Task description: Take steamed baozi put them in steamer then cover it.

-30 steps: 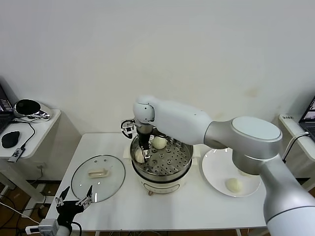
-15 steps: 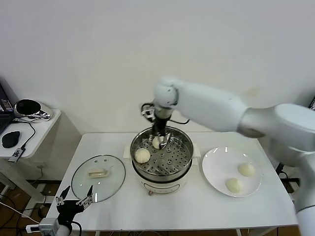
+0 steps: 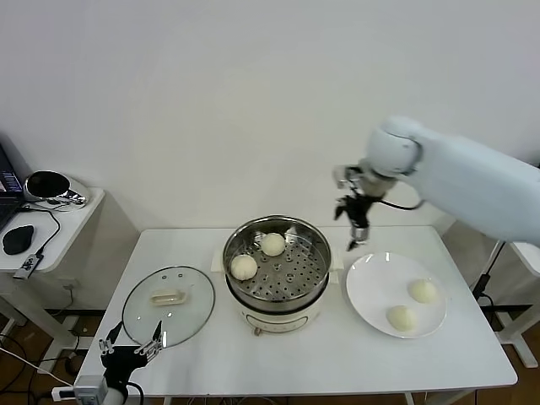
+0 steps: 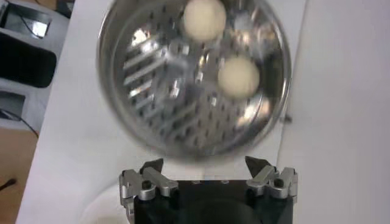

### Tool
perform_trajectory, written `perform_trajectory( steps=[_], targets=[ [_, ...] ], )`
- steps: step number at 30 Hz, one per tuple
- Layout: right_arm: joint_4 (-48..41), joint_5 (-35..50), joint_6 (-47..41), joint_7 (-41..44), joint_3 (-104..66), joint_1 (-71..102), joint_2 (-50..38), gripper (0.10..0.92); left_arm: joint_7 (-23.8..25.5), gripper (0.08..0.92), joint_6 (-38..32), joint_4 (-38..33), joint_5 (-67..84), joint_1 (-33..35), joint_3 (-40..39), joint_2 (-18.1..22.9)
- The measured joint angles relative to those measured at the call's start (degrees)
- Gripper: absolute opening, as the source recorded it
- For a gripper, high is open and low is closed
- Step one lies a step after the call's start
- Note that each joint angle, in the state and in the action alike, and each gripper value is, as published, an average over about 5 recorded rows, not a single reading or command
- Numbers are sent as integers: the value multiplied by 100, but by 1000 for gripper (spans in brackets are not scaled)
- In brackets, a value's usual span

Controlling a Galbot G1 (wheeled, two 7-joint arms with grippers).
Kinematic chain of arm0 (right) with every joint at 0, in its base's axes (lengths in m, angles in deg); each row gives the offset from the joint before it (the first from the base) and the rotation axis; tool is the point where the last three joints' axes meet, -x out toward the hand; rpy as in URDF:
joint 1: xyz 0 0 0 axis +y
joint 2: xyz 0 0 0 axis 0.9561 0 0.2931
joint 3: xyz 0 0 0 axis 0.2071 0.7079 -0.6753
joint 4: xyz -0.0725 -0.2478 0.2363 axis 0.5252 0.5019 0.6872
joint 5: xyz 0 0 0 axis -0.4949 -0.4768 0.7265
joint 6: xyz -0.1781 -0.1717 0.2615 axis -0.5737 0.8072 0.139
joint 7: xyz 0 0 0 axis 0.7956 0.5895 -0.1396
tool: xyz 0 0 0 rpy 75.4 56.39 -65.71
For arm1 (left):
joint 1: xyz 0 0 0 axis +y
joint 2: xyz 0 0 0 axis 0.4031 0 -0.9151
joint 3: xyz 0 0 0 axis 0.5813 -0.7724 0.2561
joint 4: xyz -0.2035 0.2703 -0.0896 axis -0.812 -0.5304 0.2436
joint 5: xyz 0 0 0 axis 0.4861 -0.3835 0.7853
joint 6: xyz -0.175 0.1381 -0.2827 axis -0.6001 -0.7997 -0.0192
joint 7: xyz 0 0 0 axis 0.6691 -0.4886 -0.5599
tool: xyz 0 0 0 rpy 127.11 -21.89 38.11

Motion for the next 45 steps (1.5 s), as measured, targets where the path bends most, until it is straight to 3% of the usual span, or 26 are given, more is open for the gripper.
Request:
perform_trajectory(
  steps=[14, 27, 45],
  targets=[
    [356, -1012, 394, -23, -1321, 1862, -1222, 823, 34, 823, 76, 48, -150, 173, -53, 60],
    [-2, -1817, 731, -101, -2103, 3228, -1165, 823, 65, 823, 69, 204, -257, 168, -36, 82],
    [-464, -2293, 885, -211, -2515, 4045, -832, 823, 61, 823, 1, 400, -341, 188, -67, 90]
  ],
)
